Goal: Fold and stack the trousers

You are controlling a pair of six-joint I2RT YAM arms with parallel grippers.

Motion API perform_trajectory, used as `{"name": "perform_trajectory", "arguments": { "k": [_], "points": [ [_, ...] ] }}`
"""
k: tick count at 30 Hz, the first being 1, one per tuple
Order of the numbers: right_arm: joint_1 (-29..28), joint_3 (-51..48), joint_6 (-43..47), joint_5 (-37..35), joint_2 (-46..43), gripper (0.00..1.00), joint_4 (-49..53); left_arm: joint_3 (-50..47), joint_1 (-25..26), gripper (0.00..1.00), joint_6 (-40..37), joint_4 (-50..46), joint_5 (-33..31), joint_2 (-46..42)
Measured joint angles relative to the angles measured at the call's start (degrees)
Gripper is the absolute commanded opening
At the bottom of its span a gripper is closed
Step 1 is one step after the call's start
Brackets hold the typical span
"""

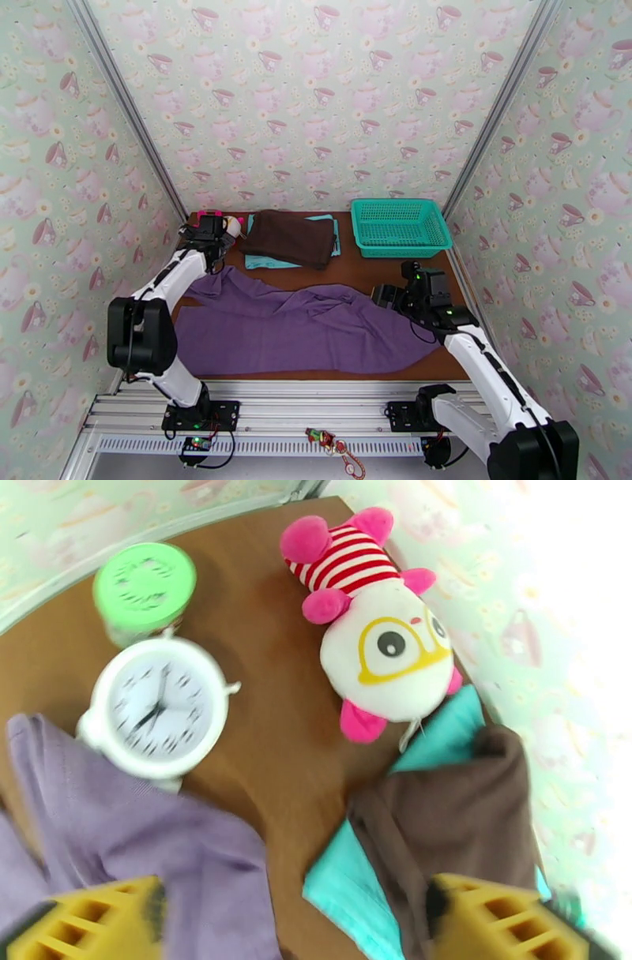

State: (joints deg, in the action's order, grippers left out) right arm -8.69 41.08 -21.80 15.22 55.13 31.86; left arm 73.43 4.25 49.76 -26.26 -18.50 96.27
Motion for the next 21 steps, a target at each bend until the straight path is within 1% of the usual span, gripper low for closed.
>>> {"name": "perform_trajectory", "arguments": {
  "k": [3, 4, 5, 7, 8, 10, 12, 15, 18, 21],
  "points": [
    [0.0, -0.1, 0.0, -0.2, -2.2, 0.91, 0.1, -3.2, 2.8, 0.90, -6.4, 1.4, 0.0, -3.0],
    [0.0, -0.1, 0.0, -0.5, -2.4, 0.91, 0.2, -4.7, 4.2, 0.86, -8.7, 1.5, 0.6, -4.6],
    [0.0, -0.2, 0.0, -0.7, -2.4, 0.91, 0.1, -6.1, 5.6, 0.82, -10.5, 1.3, 1.7, -6.3],
    [0.0, -0.3, 0.0, -1.0, -1.7, 0.91, 0.2, -9.7, 8.3, 0.76, -13.3, 0.9, 4.5, -9.4],
    [0.0, -0.3, 0.0, -1.1, -1.2, 0.91, 0.2, -12.2, 9.9, 0.71, -14.3, 0.8, 6.1, -10.9],
    [0.0, -0.3, 0.0, -1.1, -0.3, 0.91, 0.2, -17.9, 13.2, 0.68, -15.0, 0.4, 9.0, -13.3],
    [0.0, -0.3, 0.0, -1.1, 0.3, 0.91, 0.2, -24.4, 17.1, 0.67, -15.3, 1.1, 12.8, -15.2],
    [0.0, -0.3, 0.0, -1.0, 0.8, 0.91, 0.1, -32.4, 24.3, 0.71, -16.0, 1.7, 17.1, -17.4],
    [0.0, -0.3, 0.0, -1.0, 1.2, 0.91, -0.3, -34.0, 30.6, 0.74, -17.5, 2.0, 17.9, -19.1],
    [0.0, -0.6, 0.0, -0.9, 1.6, 0.92, -0.4, -33.7, 32.3, 0.74, -19.3, 3.8, 16.8, -19.8]
  ]
}}
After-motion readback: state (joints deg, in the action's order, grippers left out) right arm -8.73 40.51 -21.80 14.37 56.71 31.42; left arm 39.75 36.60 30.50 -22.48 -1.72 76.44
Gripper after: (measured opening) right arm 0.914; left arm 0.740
